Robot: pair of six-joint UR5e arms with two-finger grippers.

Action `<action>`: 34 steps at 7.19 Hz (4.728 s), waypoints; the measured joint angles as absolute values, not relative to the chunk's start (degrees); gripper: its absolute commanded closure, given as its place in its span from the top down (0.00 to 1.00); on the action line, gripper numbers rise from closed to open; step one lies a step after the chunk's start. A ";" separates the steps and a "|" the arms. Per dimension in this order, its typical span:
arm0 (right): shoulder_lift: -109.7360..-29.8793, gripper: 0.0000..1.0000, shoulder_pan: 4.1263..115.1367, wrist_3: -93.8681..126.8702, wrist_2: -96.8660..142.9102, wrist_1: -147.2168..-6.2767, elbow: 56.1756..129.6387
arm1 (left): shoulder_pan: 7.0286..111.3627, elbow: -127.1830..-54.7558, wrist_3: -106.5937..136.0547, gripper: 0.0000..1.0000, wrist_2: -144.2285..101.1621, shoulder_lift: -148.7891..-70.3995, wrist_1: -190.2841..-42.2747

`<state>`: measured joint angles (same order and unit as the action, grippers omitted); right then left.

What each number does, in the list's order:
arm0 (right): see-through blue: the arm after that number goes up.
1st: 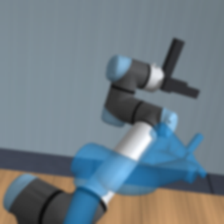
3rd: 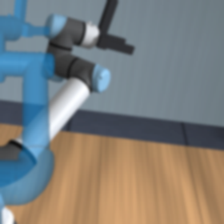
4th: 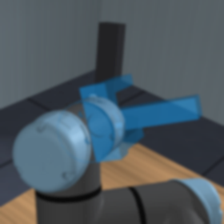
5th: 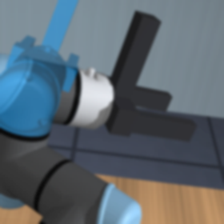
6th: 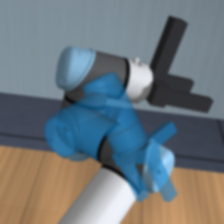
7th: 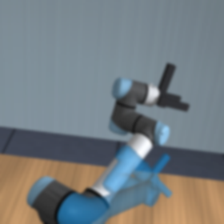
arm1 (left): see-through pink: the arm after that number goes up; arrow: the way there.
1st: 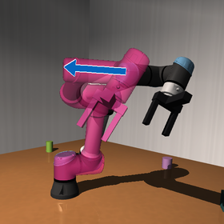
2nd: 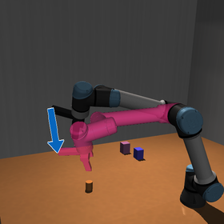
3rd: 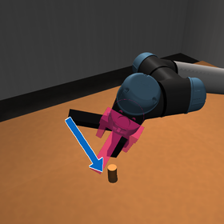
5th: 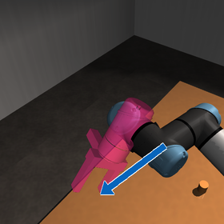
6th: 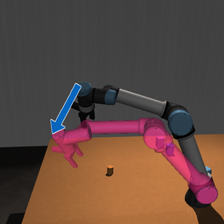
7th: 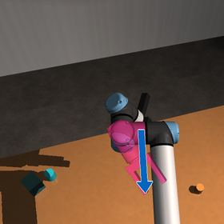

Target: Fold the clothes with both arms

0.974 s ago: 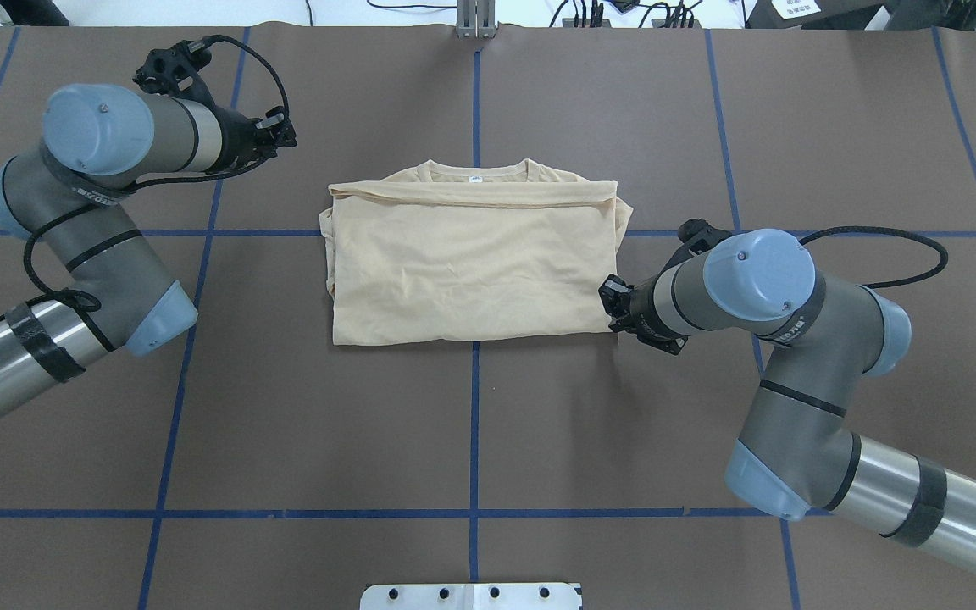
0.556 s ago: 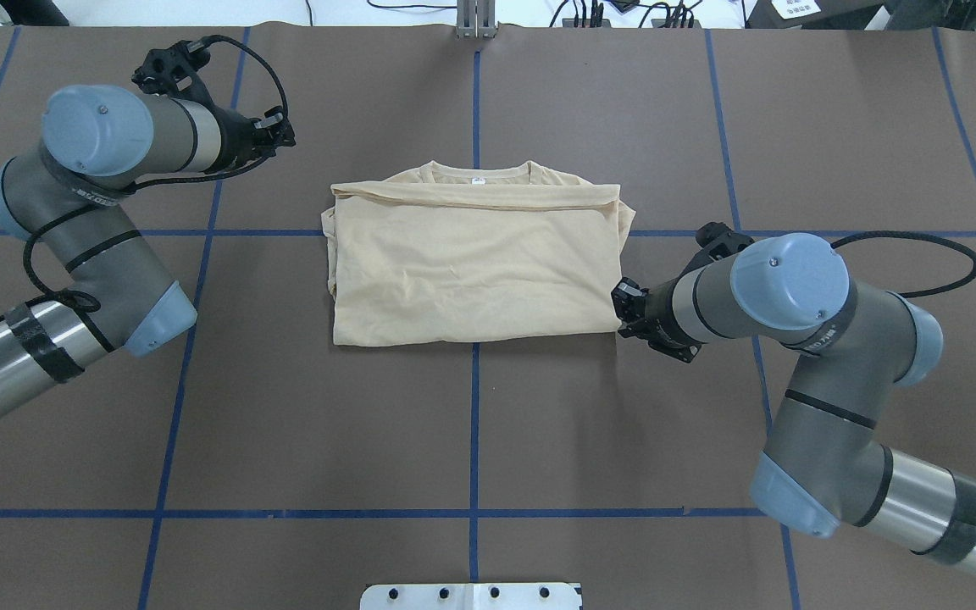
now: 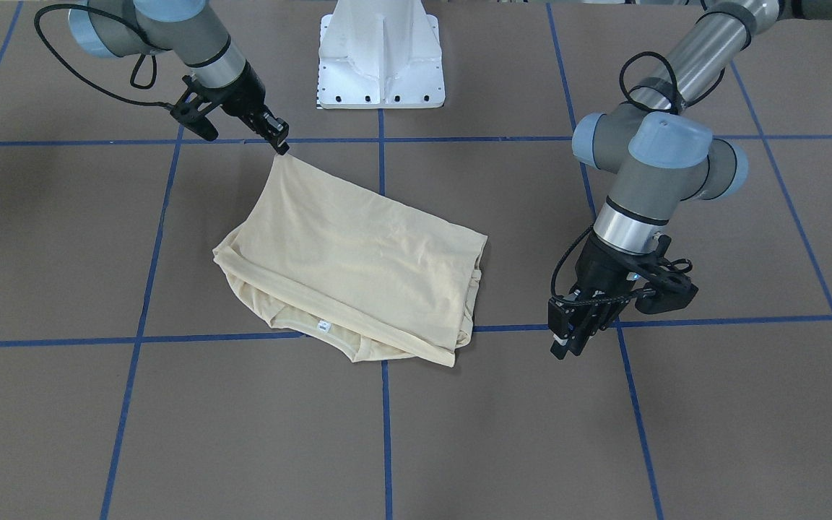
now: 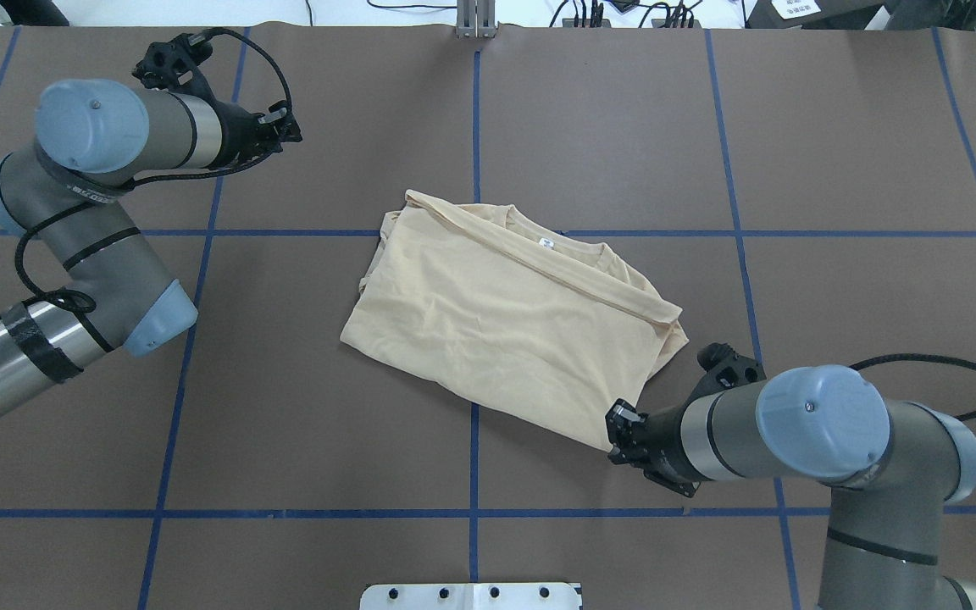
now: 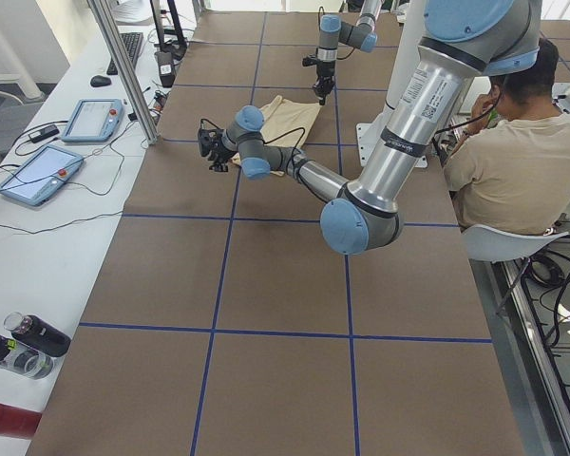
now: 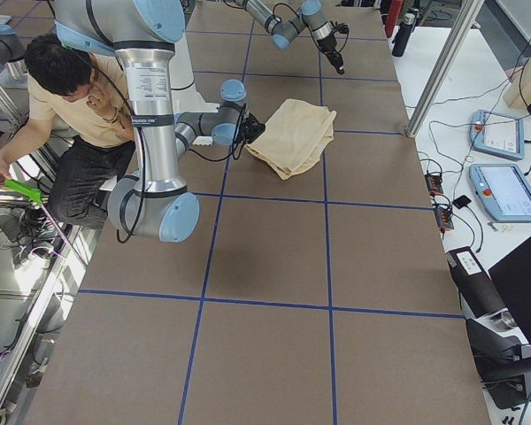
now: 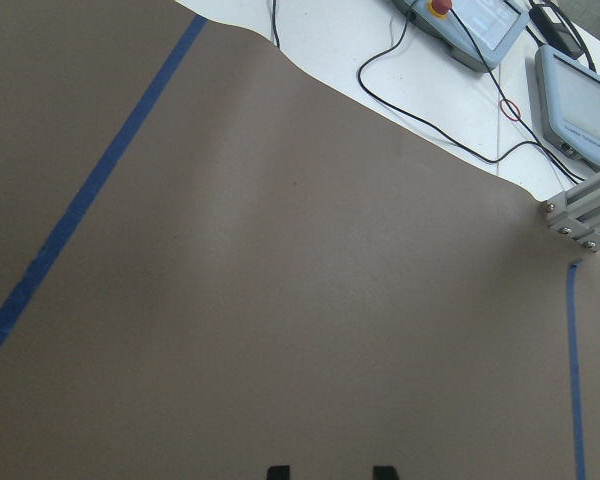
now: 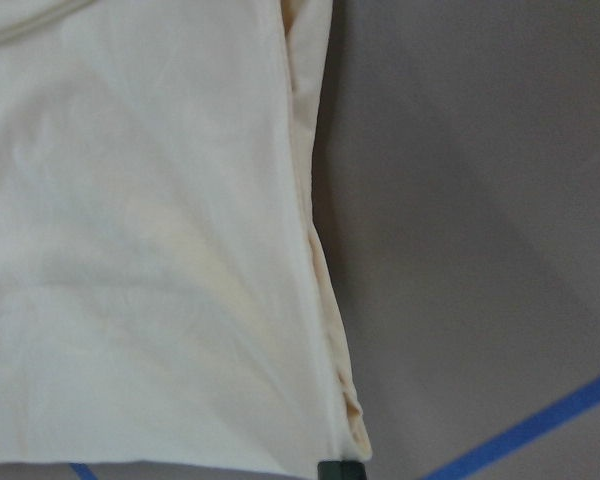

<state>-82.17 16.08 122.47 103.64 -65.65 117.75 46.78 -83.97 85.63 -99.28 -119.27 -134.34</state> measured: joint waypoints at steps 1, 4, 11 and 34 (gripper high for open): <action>-82.61 0.00 13.03 122.88 103.61 -65.67 118.40 | 46.92 -85.52 85.89 0.42 -101.39 -119.24 -134.08; -82.84 0.21 6.55 123.41 103.84 -65.70 119.99 | 47.18 -93.56 86.82 0.44 -110.93 -114.21 -133.29; -90.15 1.00 9.85 125.17 109.71 -65.66 128.06 | 37.68 -101.37 100.23 0.58 -113.19 -108.52 -133.02; -77.22 1.00 43.34 117.33 134.85 -69.58 115.39 | 36.71 -89.27 91.11 0.00 -104.05 -119.52 -128.13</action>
<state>-77.22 43.34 117.33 134.85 -69.58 115.39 36.71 -89.27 91.11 -104.05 -119.52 -128.13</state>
